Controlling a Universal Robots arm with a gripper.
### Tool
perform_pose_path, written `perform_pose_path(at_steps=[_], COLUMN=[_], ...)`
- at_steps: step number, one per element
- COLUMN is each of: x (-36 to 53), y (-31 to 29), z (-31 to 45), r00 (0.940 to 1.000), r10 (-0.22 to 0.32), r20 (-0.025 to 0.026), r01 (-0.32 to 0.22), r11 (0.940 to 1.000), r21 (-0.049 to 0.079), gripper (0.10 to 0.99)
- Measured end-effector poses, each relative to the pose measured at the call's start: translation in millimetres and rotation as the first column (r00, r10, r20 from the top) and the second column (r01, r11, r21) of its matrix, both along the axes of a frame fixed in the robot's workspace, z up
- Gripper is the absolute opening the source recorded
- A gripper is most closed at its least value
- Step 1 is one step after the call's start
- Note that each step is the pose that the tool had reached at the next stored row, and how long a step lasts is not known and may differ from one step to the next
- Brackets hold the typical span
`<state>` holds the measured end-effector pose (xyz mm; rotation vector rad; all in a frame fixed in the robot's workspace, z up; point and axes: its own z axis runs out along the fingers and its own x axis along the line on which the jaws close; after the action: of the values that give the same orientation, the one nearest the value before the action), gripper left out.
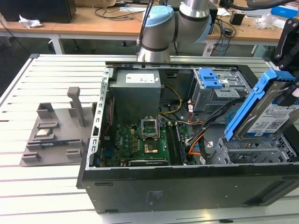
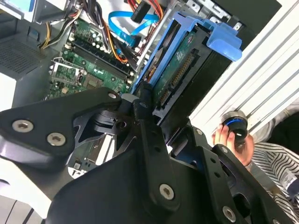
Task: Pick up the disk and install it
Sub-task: 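Pick up the disk, then insert the disk into the insertion slot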
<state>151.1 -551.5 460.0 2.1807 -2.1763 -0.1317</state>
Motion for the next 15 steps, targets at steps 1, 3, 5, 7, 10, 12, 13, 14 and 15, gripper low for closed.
perform_pose_path(at_steps=[1, 3, 5, 7, 10, 12, 13, 14, 15], x=[0.0, 0.1, 0.1, 0.1, 0.1, 0.1, 0.7, 2.8, 3.9], y=[0.0, -0.1, -0.1, -0.1, -0.1, -0.1, -0.1, -0.1, -0.1], z=[0.0, 0.0, 0.0, 0.0, 0.0, 0.0, -0.1, -2.0, -3.3], r00=[1.0, 1.0, 1.0, 1.0, 1.0, 1.0, 1.0, 1.0, 1.0], r10=[0.0, -0.001, 0.0, -0.001, -0.001, -0.001, -0.001, -0.001, -0.001], r20=[0.0, 0.0, 0.0, 0.0, 0.0, 0.0, 0.0, 0.0, -0.0001], r01=[0.0, 0.001, 0.0, 0.001, 0.001, 0.001, 0.001, 0.001, 0.001], r11=[1.0, 1.0, 1.0, 1.0, 1.0, 1.0, 1.0, 1.0, 1.0], r21=[-0.001, -0.001, -0.001, -0.001, 0.0, -0.001, 0.0, -0.001, -0.001], gripper=[0.365, 0.365, 0.365, 0.365, 0.365, 0.365, 0.365, 0.365, 0.365])
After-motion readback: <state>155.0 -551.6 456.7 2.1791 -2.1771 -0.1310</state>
